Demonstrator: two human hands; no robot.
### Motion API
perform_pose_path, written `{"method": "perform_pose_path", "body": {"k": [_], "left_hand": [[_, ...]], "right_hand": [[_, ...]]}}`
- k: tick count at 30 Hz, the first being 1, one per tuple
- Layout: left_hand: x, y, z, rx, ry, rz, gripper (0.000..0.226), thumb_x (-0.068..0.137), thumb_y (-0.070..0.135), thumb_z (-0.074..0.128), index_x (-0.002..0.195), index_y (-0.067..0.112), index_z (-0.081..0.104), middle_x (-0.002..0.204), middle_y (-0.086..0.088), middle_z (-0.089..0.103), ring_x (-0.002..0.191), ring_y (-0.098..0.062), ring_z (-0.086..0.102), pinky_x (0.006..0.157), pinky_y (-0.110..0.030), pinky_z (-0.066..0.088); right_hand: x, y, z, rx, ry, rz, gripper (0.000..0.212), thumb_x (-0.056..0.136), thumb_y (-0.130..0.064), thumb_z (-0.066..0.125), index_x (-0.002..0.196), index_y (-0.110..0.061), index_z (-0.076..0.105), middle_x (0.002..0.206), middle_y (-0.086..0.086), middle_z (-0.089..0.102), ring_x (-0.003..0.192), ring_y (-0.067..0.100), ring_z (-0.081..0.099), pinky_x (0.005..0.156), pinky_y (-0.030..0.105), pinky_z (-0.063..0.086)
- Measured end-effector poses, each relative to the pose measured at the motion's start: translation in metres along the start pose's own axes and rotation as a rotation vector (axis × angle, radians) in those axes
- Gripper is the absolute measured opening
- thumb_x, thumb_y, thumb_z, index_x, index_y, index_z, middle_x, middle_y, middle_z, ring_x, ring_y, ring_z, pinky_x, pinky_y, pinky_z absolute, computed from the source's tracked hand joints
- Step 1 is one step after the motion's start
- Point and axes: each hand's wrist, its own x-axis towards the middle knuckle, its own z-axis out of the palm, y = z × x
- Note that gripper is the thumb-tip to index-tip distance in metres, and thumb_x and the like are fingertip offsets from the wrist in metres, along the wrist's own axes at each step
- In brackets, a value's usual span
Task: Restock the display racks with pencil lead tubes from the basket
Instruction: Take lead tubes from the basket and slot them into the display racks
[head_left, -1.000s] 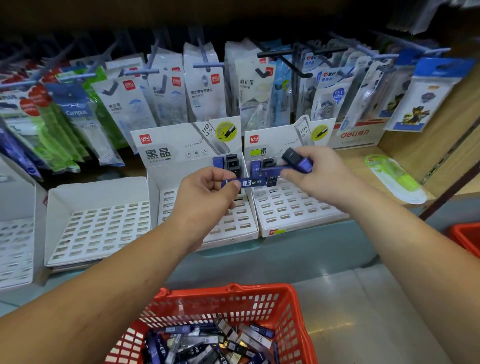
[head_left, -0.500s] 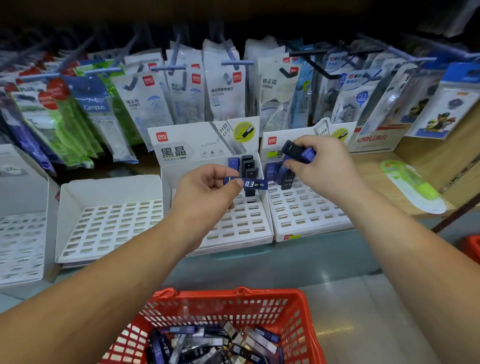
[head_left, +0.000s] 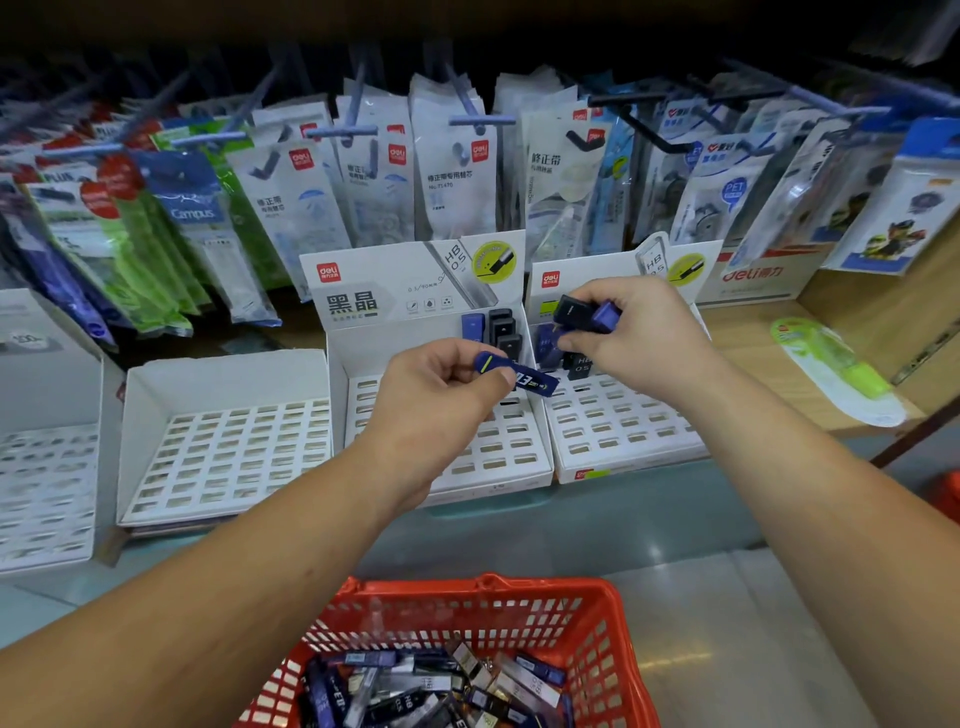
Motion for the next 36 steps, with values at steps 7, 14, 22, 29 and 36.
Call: {"method": "perform_pose_path", "body": {"k": [7,14,22,29,36], "left_hand": [[-0.005,0.001,0.003,0.019,-0.049,-0.002,0.010,0.092,0.007,0.074,0.093,0.016,0.078,0.074,-0.005,0.064,0.063,-0.014,0.053,0.059,-0.028,0.047],[-0.004,-0.001,0.002,0.026,-0.034,-0.007,0.011,0.092,0.008,0.073,0.094,0.017,0.078,0.080,-0.009,0.068,0.068,-0.016,0.057,0.058,-0.030,0.049],[-0.002,0.000,0.001,0.000,-0.042,-0.024,0.006,0.090,0.012,0.077,0.094,0.016,0.078,0.080,-0.007,0.068,0.071,-0.016,0.058,0.063,-0.032,0.052],[0.001,0.003,0.000,-0.028,0.017,-0.024,0.005,0.087,0.008,0.076,0.085,0.011,0.073,0.088,-0.010,0.076,0.078,-0.026,0.069,0.079,-0.039,0.062],[0.000,0.026,0.020,-0.089,-0.022,0.008,0.009,0.100,0.009,0.047,0.095,0.014,0.052,0.057,-0.001,0.062,0.053,-0.027,0.064,0.059,-0.042,0.057]], "right_hand": [[0.000,0.004,-0.003,0.006,-0.024,0.012,0.035,0.080,-0.014,0.086,0.074,-0.043,0.067,0.068,-0.033,0.064,0.069,0.000,0.057,0.071,0.024,0.045],[0.003,0.000,0.013,-0.086,-0.023,-0.009,0.025,0.077,-0.023,0.083,0.079,-0.043,0.069,0.078,-0.012,0.068,0.081,0.025,0.063,0.079,0.045,0.058],[-0.001,0.005,0.020,-0.148,0.077,0.007,0.022,0.079,-0.022,0.085,0.098,-0.030,0.077,0.090,-0.008,0.066,0.089,0.023,0.061,0.083,0.043,0.055],[-0.004,-0.003,0.017,0.097,0.092,0.095,0.020,0.079,-0.019,0.088,0.093,-0.019,0.075,0.091,-0.002,0.064,0.081,0.010,0.059,0.075,0.020,0.045],[-0.037,-0.013,-0.028,0.445,-0.319,0.271,0.014,0.099,-0.015,0.067,0.111,-0.009,0.071,0.072,0.005,0.065,0.059,0.019,0.052,0.044,0.029,0.037]]}}
